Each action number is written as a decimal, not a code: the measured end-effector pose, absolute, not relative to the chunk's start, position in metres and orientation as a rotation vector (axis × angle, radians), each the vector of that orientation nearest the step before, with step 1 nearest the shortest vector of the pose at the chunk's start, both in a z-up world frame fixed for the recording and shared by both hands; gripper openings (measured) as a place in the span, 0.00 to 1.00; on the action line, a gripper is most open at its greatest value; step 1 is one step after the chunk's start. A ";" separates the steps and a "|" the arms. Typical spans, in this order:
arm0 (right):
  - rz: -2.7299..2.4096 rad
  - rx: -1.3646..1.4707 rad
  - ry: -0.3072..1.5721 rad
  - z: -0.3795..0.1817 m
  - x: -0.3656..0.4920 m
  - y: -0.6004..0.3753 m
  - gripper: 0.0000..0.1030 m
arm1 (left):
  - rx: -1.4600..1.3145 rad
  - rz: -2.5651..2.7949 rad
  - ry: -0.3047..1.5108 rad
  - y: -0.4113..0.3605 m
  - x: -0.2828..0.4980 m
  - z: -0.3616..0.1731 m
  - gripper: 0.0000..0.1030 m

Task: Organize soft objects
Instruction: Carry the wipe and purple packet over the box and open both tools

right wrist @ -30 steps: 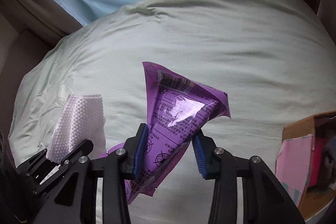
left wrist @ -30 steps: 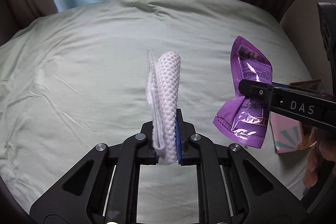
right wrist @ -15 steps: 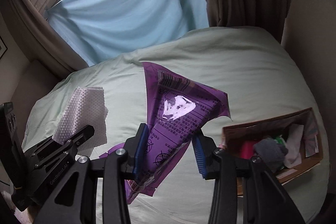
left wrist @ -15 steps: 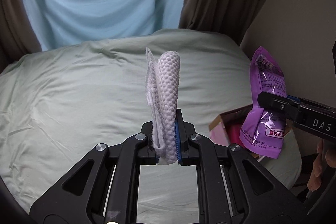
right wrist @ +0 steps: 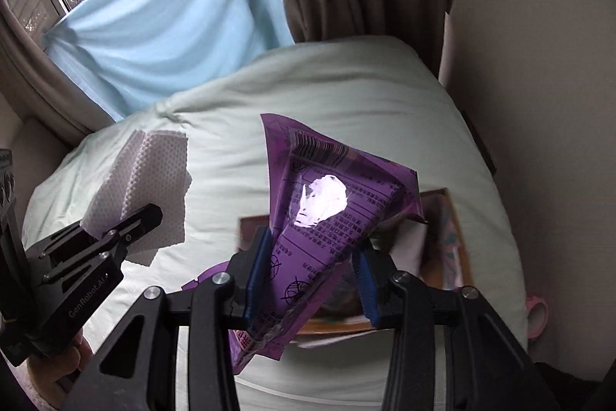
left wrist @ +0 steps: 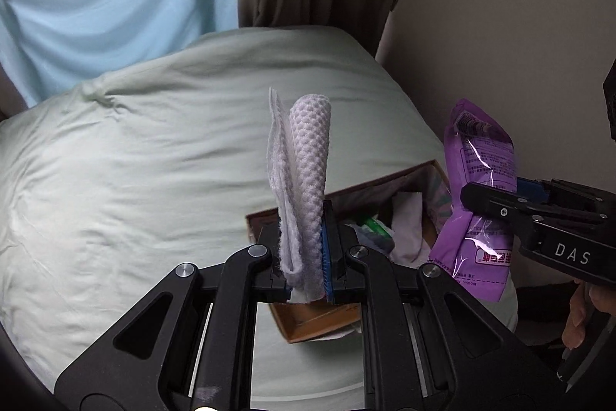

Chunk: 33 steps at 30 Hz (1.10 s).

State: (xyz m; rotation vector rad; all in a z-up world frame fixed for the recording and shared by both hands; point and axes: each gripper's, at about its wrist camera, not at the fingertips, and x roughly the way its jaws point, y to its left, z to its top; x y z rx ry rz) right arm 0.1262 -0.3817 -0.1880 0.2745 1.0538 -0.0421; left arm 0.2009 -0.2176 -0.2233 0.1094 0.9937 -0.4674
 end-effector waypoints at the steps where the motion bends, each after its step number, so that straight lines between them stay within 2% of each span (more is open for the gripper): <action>1: -0.040 0.277 1.067 -0.195 0.127 -0.390 0.37 | 0.115 -0.467 1.008 -0.228 0.200 -0.232 0.09; 7: -0.015 0.302 1.155 -0.245 0.138 -0.434 0.37 | 0.146 -0.443 1.125 -0.274 0.203 -0.288 0.09; 13: 0.013 0.307 1.234 -0.289 0.151 -0.449 0.37 | 0.176 -0.402 1.224 -0.279 0.205 -0.337 0.09; 21: 0.019 0.323 1.309 -0.315 0.163 -0.459 0.40 | 0.253 -0.387 1.264 -0.285 0.207 -0.355 0.10; 22: 0.021 0.339 1.321 -0.317 0.166 -0.460 0.44 | 0.266 -0.389 1.264 -0.286 0.207 -0.354 0.11; 23: 0.023 0.353 1.336 -0.320 0.168 -0.461 0.54 | 0.280 -0.393 1.267 -0.287 0.209 -0.354 0.25; 24: 0.024 0.358 1.347 -0.321 0.171 -0.462 0.61 | 0.292 -0.394 1.269 -0.288 0.208 -0.353 0.62; 25: 0.022 0.356 1.348 -0.321 0.171 -0.462 0.77 | 0.304 -0.390 1.264 -0.288 0.207 -0.351 0.85; 26: 0.016 0.352 1.341 -0.321 0.172 -0.462 0.88 | 0.302 -0.391 1.248 -0.284 0.208 -0.349 0.99; 29: 0.000 0.372 1.329 -0.323 0.172 -0.467 0.94 | 0.294 -0.397 1.262 -0.278 0.208 -0.349 1.00; 33: -0.021 0.400 1.324 -0.326 0.170 -0.470 0.95 | 0.299 -0.378 1.274 -0.273 0.207 -0.350 1.00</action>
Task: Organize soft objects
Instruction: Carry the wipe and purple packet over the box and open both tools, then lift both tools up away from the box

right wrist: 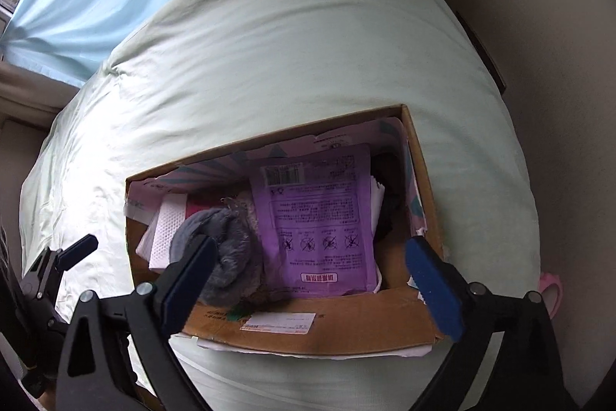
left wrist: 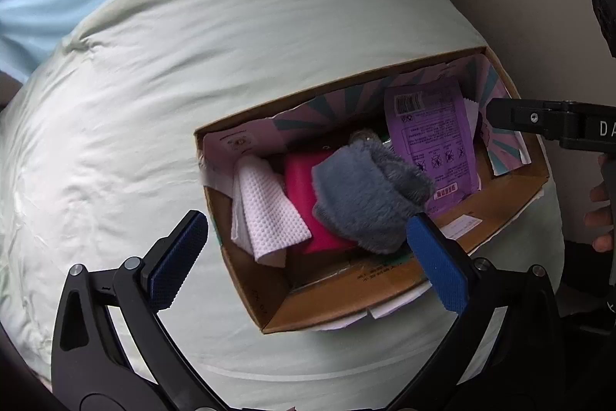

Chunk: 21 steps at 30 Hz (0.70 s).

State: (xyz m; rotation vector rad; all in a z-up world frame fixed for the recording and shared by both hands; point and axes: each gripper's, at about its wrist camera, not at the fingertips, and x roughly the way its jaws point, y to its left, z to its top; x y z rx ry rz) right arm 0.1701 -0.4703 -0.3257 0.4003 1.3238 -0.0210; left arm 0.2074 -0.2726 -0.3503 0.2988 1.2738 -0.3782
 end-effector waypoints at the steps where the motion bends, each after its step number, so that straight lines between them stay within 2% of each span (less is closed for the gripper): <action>1: -0.015 0.407 1.329 -0.326 0.170 -0.470 0.95 | 0.297 -0.378 1.274 -0.271 0.207 -0.350 1.00; 13: -0.034 0.395 1.268 -0.287 0.156 -0.447 0.95 | 0.272 -0.405 1.216 -0.242 0.194 -0.314 1.00; 21: -0.051 0.378 1.184 -0.223 0.132 -0.407 0.95 | 0.210 -0.393 1.143 -0.186 0.174 -0.248 1.00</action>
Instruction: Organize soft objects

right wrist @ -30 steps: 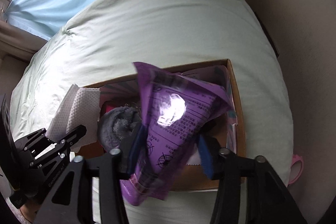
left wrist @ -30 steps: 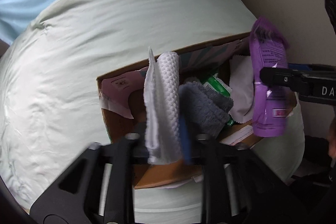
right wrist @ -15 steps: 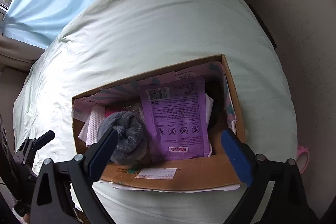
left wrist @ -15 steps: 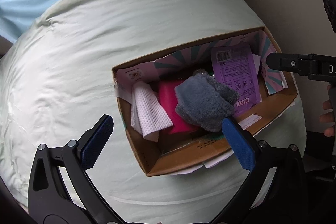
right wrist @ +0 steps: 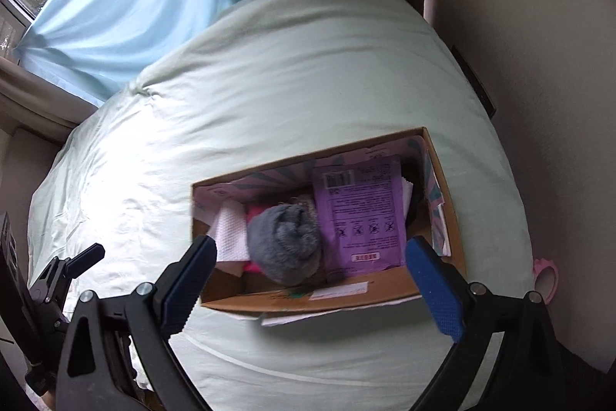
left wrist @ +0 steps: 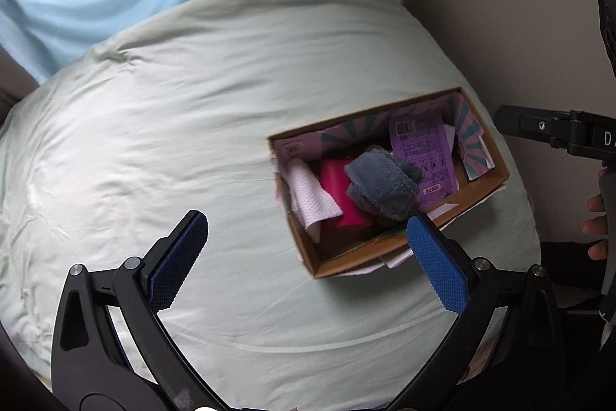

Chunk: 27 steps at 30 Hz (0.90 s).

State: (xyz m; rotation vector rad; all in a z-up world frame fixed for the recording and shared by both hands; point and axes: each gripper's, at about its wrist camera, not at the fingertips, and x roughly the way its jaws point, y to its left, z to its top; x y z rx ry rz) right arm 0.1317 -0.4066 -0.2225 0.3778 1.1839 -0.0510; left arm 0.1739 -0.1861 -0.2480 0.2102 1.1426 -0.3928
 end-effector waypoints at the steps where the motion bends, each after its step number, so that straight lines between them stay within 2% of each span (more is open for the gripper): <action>1: -0.049 0.370 1.172 -0.212 0.128 -0.399 0.95 | 0.203 -0.386 1.131 -0.177 0.171 -0.238 1.00; 16: 0.048 0.204 0.920 -0.061 0.082 -0.272 0.95 | 0.097 -0.159 0.870 -0.023 0.116 -0.082 1.00; 27: 0.050 0.079 0.727 -0.007 0.039 -0.220 0.95 | 0.102 -0.100 0.653 0.017 0.068 -0.010 1.00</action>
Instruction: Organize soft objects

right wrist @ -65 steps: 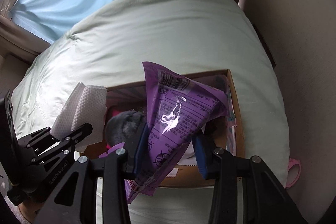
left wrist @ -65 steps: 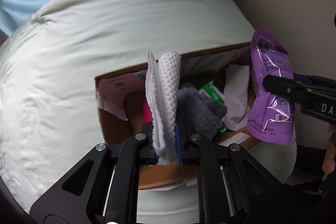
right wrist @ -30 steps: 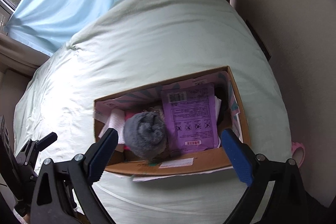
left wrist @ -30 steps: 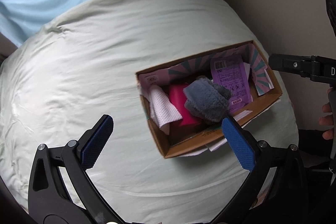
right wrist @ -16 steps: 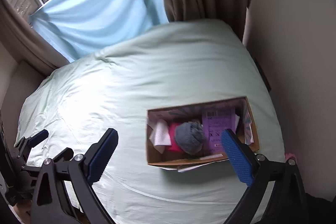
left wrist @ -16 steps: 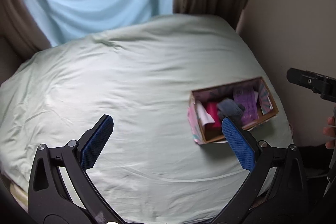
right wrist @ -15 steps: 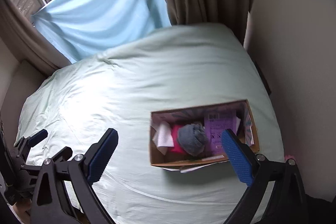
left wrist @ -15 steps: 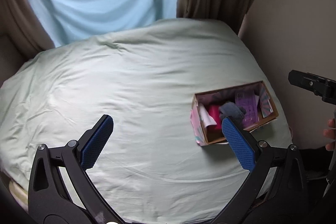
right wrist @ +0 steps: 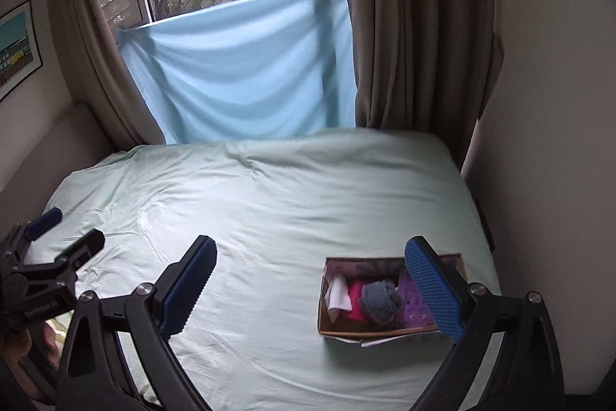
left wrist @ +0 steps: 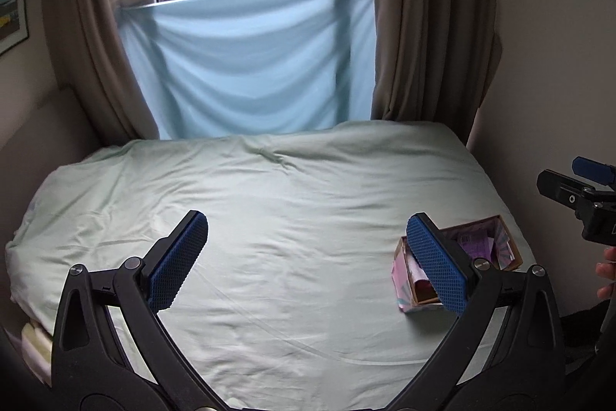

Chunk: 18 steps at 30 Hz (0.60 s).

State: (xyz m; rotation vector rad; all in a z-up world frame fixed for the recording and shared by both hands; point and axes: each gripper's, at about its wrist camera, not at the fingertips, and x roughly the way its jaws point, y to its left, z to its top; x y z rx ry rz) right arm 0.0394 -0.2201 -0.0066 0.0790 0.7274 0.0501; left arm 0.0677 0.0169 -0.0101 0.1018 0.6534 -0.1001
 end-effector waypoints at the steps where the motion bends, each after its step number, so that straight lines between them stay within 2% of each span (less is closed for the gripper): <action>1: 0.047 0.074 0.719 -0.005 0.037 -0.219 0.95 | 0.100 -0.101 0.643 0.018 0.065 -0.007 1.00; 18: -0.011 0.071 0.639 0.006 0.006 -0.220 0.95 | 0.073 -0.121 0.568 0.010 0.043 -0.001 1.00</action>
